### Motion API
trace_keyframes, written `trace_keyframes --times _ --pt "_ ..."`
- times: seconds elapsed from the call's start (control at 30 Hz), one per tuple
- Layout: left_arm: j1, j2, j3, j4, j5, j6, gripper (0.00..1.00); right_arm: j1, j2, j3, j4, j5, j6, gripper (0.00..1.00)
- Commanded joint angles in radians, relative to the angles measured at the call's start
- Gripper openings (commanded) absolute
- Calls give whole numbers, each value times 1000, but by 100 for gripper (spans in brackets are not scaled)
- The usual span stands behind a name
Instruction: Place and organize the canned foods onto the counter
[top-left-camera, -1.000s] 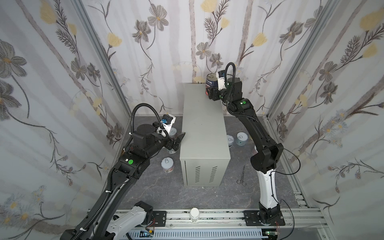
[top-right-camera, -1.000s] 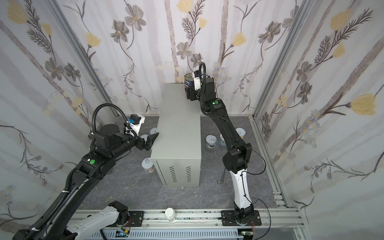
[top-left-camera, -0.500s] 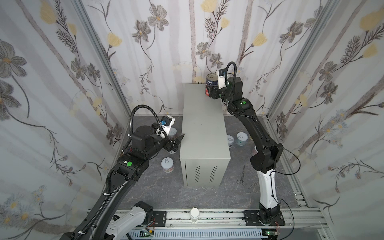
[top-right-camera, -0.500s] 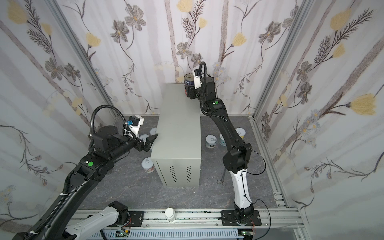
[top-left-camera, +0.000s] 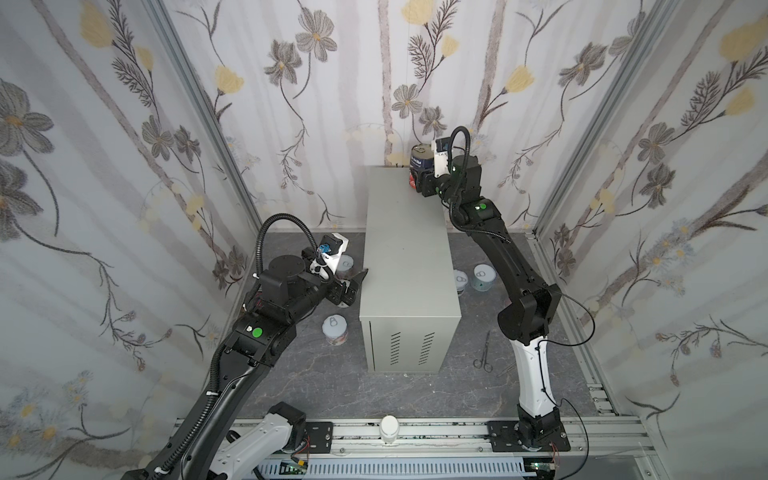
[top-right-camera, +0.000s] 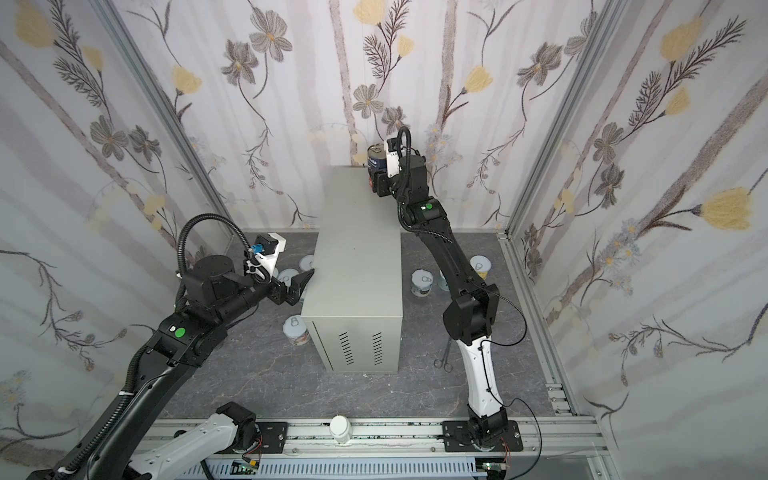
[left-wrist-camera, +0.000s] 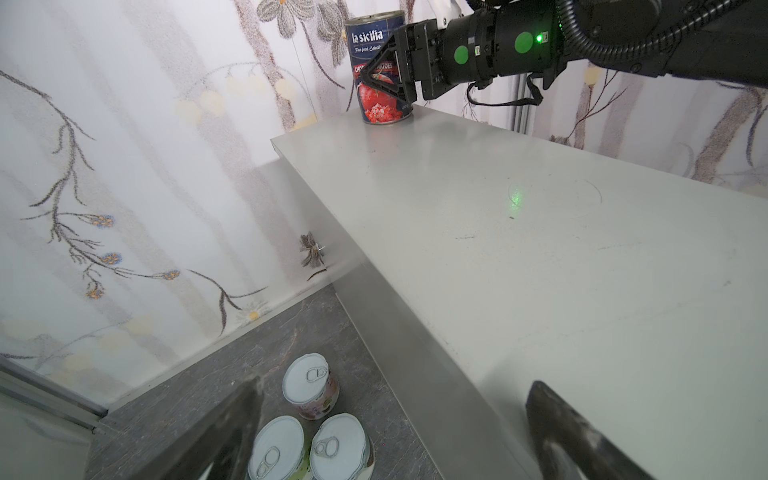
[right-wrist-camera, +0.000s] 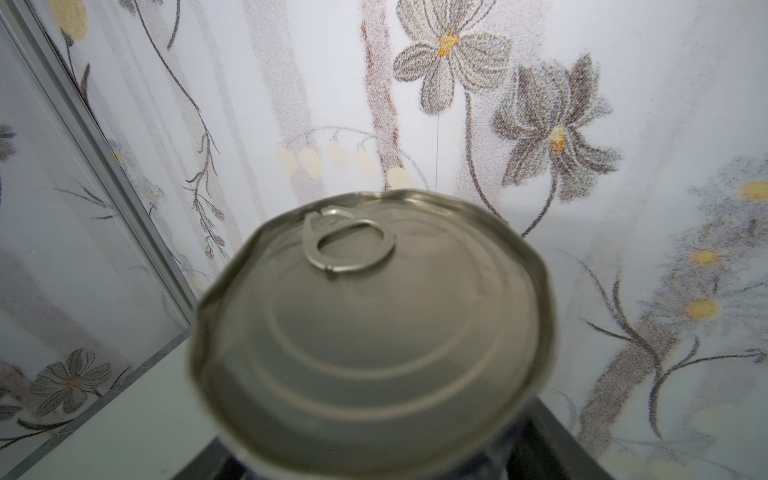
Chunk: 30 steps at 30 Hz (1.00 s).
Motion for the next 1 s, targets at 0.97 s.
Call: trace_keyframes --times 0.97 --pt "49 78 -242 -225 -339 -520 100 45 -578 -719 162 28 12 100"
